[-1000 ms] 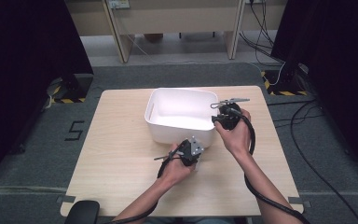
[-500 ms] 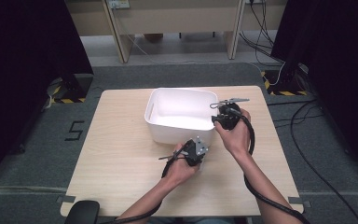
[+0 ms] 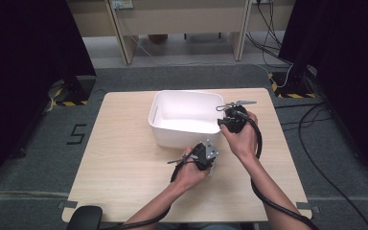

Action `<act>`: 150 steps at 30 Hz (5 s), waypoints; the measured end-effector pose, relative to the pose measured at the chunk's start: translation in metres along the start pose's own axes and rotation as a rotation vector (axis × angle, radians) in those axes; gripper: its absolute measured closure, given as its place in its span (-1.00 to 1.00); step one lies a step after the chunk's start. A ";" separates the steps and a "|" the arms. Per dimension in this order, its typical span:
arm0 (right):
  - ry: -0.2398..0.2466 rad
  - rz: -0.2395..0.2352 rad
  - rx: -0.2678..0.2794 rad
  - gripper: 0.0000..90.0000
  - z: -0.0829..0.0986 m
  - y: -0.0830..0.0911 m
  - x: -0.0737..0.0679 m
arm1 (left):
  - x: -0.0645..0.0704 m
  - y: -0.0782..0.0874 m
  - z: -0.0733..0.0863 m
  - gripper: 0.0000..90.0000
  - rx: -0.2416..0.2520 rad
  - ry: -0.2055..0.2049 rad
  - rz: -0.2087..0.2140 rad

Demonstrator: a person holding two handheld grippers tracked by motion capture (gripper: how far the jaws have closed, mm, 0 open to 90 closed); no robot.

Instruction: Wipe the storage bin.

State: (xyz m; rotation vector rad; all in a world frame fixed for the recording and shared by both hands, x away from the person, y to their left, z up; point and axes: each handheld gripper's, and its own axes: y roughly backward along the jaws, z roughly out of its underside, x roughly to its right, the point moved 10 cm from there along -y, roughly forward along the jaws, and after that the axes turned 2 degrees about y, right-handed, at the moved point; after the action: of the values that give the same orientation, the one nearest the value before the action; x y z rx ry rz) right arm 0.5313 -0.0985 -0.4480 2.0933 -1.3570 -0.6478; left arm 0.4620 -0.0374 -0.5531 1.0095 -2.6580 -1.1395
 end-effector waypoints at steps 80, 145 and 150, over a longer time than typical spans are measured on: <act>-0.040 -0.018 -0.007 0.43 -0.004 -0.005 -0.001 | -0.123 0.165 0.080 0.71 0.025 0.149 -0.229; 0.030 -0.089 -0.108 0.86 0.015 -0.010 0.001 | -0.203 0.115 0.070 0.71 0.018 -0.083 -0.126; 0.030 -0.064 -0.090 0.89 0.007 -0.016 -0.001 | -0.167 0.112 0.057 0.71 0.016 -0.159 -0.088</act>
State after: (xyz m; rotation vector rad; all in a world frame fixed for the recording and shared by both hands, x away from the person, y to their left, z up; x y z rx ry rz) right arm 0.5368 -0.0936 -0.4644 2.0737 -1.2264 -0.6882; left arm 0.5135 0.1550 -0.4895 1.0932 -2.7724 -1.2686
